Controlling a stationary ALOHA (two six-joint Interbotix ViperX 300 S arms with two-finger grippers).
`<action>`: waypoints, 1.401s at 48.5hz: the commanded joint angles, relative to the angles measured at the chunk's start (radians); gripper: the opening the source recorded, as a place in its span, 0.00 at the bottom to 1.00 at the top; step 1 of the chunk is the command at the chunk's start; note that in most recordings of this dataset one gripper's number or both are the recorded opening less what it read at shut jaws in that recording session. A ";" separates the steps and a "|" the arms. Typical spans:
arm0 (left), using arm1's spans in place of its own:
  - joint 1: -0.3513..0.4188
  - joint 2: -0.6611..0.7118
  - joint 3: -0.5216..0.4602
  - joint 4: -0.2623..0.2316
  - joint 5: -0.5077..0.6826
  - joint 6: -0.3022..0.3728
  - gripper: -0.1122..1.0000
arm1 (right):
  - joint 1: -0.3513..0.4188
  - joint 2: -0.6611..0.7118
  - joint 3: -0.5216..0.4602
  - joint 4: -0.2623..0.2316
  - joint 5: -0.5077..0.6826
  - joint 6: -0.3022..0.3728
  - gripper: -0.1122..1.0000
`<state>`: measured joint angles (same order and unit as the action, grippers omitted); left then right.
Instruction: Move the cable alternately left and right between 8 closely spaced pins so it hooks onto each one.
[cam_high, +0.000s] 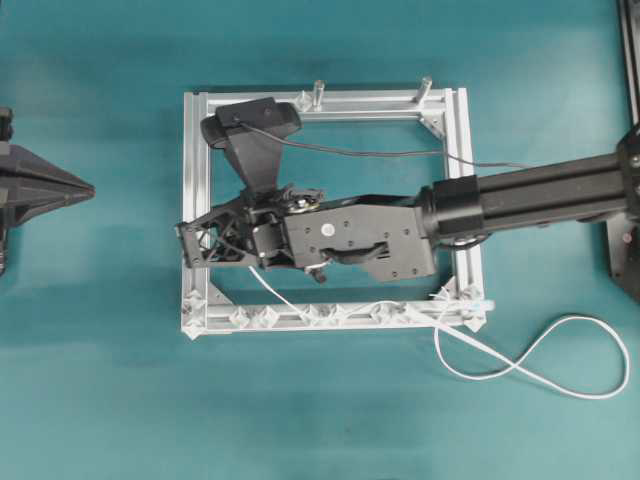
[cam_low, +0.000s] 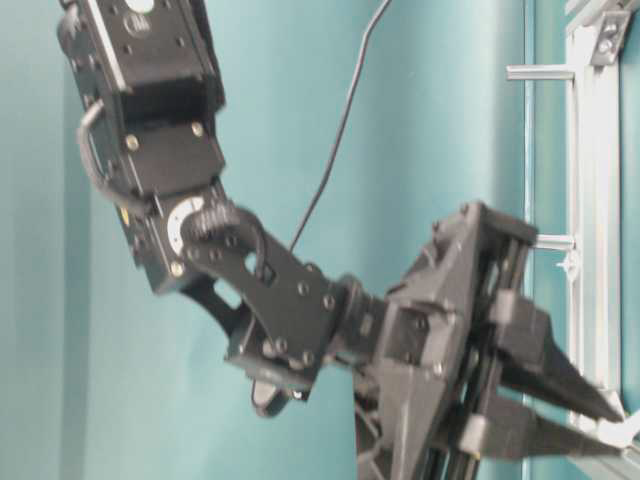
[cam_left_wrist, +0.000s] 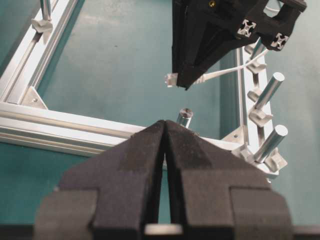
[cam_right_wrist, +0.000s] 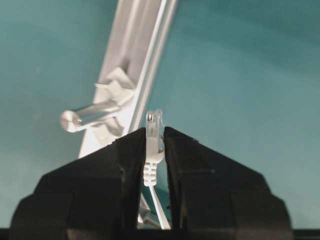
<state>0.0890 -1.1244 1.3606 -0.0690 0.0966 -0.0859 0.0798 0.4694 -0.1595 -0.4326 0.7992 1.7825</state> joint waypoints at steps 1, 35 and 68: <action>-0.005 0.005 -0.009 0.002 -0.005 -0.005 0.12 | 0.002 -0.020 -0.032 -0.006 0.000 -0.003 0.24; -0.005 0.005 0.002 0.002 -0.005 -0.003 0.12 | 0.094 0.017 -0.092 0.052 0.000 0.054 0.24; -0.006 0.005 0.017 0.000 -0.005 -0.005 0.12 | 0.160 0.029 -0.107 0.071 0.034 0.061 0.24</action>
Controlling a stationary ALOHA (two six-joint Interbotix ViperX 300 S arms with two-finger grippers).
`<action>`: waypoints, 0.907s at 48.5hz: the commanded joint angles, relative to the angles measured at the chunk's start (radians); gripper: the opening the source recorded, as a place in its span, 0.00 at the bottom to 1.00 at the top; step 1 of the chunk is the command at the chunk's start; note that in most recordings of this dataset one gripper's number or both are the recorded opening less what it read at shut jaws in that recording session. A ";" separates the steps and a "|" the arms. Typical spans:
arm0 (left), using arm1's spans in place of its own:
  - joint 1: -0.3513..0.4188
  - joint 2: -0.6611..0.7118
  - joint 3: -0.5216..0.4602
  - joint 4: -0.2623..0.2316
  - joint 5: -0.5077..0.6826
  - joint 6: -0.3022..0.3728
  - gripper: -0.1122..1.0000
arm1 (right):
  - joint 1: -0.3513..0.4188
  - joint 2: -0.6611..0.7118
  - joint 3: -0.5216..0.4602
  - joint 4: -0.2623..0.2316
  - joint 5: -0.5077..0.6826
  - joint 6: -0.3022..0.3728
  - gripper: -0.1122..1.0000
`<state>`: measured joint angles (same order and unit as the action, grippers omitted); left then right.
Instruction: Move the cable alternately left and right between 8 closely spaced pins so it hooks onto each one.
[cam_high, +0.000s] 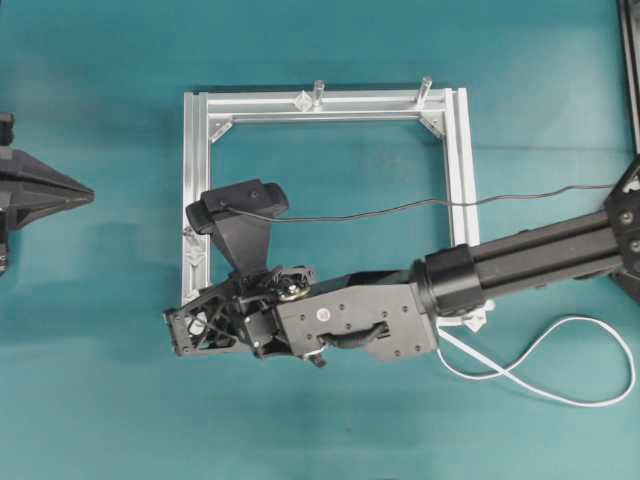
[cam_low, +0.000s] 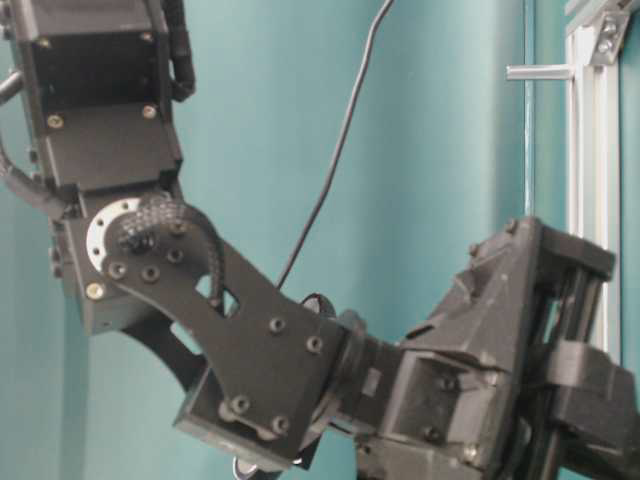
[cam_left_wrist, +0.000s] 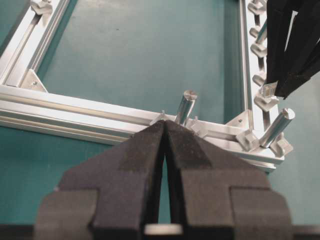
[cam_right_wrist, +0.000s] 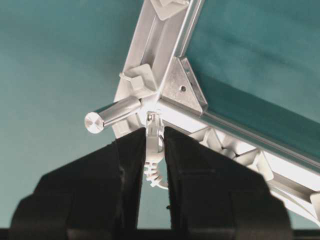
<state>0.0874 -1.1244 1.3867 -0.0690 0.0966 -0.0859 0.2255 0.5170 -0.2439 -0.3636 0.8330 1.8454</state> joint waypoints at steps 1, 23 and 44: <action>-0.005 0.005 -0.009 0.002 -0.005 -0.005 0.12 | 0.015 -0.017 -0.023 0.002 0.000 -0.002 0.24; -0.051 0.005 -0.012 0.000 -0.005 -0.006 0.12 | 0.028 -0.014 -0.032 0.002 0.000 -0.002 0.24; -0.052 0.005 -0.014 0.002 -0.005 -0.006 0.12 | 0.029 -0.014 -0.038 0.002 0.011 -0.003 0.24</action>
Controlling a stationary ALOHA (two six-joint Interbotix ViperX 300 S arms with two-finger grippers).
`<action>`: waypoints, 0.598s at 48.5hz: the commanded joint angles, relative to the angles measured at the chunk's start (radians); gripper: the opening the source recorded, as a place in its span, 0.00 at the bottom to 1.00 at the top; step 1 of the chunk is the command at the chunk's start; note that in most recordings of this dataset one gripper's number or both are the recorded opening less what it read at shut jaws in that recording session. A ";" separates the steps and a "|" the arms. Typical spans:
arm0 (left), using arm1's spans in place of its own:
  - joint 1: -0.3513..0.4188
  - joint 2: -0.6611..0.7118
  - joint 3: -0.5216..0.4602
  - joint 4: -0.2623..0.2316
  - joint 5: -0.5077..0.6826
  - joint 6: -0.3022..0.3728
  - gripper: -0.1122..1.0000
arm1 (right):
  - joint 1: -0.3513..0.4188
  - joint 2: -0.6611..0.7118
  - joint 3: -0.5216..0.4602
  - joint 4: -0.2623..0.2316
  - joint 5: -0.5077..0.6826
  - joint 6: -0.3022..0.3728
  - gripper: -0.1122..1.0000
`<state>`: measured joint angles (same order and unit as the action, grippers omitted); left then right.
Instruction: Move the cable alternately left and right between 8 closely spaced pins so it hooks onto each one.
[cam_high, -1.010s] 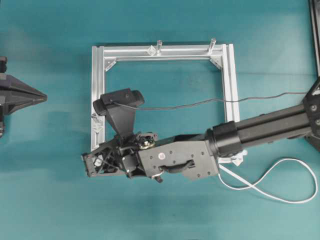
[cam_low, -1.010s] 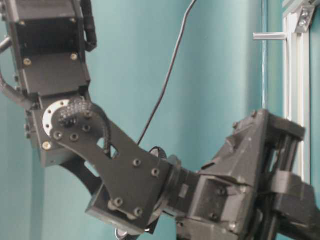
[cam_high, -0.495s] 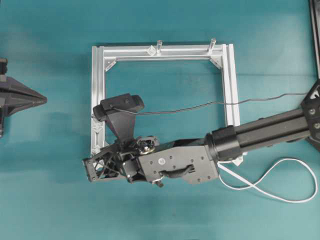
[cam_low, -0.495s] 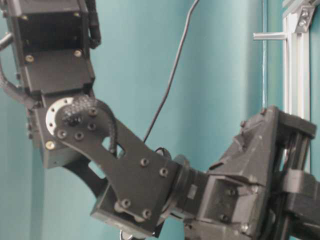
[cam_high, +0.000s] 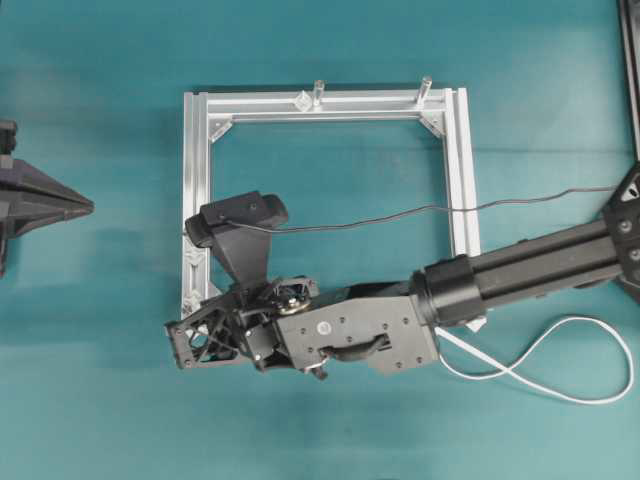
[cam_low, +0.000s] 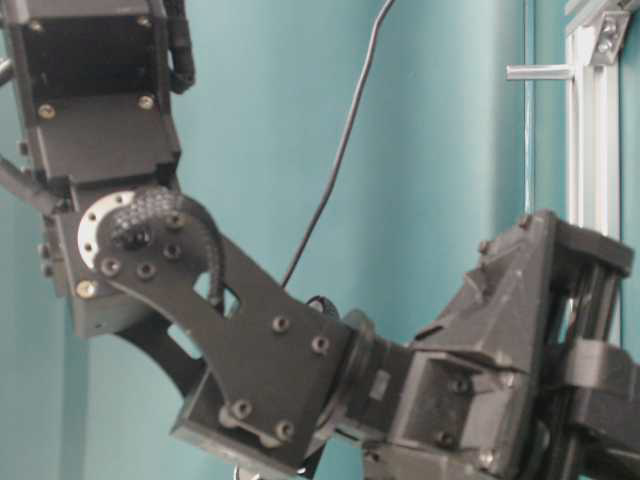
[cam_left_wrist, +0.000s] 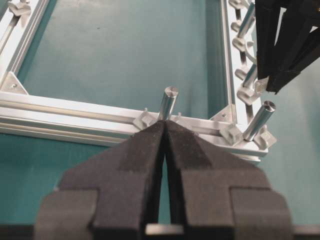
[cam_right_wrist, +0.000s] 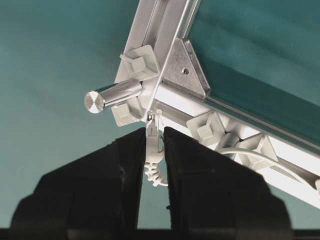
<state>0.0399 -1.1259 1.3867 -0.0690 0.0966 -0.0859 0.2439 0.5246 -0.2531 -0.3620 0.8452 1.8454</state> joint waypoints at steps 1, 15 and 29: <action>-0.005 0.006 -0.014 0.002 -0.005 -0.006 0.12 | 0.011 -0.021 -0.031 0.000 -0.002 -0.003 0.24; -0.005 0.006 -0.012 0.002 -0.005 -0.006 0.12 | 0.057 -0.020 -0.041 0.012 0.000 -0.005 0.24; -0.005 0.006 -0.009 0.002 -0.005 -0.006 0.12 | 0.087 -0.003 -0.075 0.040 -0.015 -0.006 0.24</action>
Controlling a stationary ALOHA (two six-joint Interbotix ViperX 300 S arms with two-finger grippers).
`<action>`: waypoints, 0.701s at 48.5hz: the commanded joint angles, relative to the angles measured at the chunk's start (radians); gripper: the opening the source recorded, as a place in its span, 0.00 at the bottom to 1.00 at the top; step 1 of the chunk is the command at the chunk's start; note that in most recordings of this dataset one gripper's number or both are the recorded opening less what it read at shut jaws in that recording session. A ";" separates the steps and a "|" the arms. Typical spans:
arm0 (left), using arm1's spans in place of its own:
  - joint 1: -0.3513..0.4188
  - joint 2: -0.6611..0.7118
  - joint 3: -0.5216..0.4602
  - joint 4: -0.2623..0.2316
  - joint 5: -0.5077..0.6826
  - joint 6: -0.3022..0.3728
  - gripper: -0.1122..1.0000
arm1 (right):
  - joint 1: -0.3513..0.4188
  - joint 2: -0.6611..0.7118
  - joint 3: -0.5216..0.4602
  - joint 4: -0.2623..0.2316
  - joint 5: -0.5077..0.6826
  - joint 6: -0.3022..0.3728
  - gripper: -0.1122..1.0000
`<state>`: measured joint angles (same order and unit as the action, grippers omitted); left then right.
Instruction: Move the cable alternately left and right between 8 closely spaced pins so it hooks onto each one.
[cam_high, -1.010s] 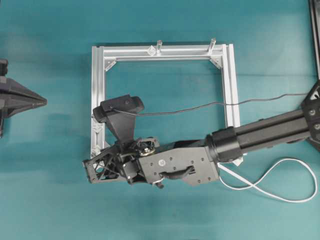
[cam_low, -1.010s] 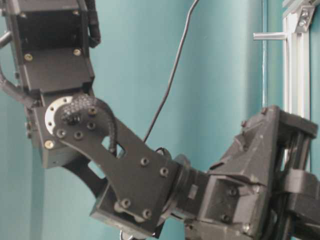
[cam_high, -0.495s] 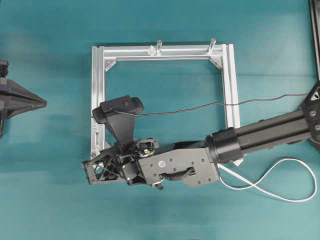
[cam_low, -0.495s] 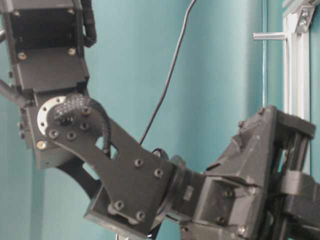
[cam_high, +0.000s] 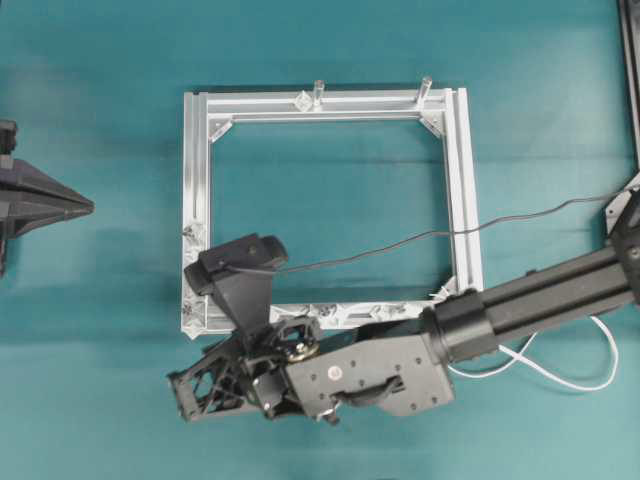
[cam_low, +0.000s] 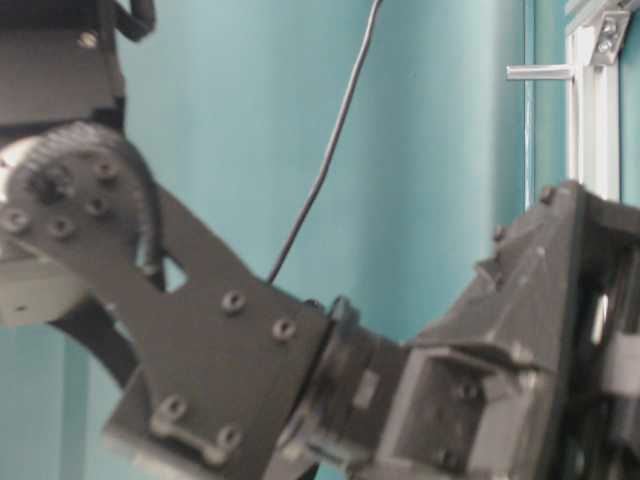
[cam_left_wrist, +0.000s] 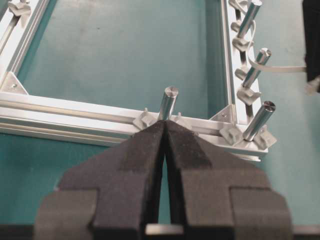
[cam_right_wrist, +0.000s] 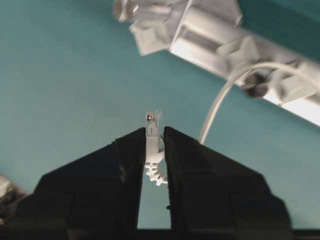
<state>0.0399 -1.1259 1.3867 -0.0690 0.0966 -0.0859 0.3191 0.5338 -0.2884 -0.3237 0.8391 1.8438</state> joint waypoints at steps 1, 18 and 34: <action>-0.005 0.006 -0.009 0.002 -0.006 -0.006 0.12 | 0.014 -0.009 -0.046 0.002 -0.008 -0.006 0.24; -0.005 0.006 -0.015 0.002 -0.005 -0.006 0.12 | 0.014 0.014 -0.064 0.003 -0.041 -0.015 0.24; -0.005 0.006 -0.017 0.002 -0.005 -0.006 0.12 | -0.008 0.092 -0.189 0.002 -0.095 -0.064 0.24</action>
<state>0.0399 -1.1259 1.3867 -0.0690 0.0966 -0.0859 0.3160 0.6305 -0.4096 -0.3221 0.7563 1.7994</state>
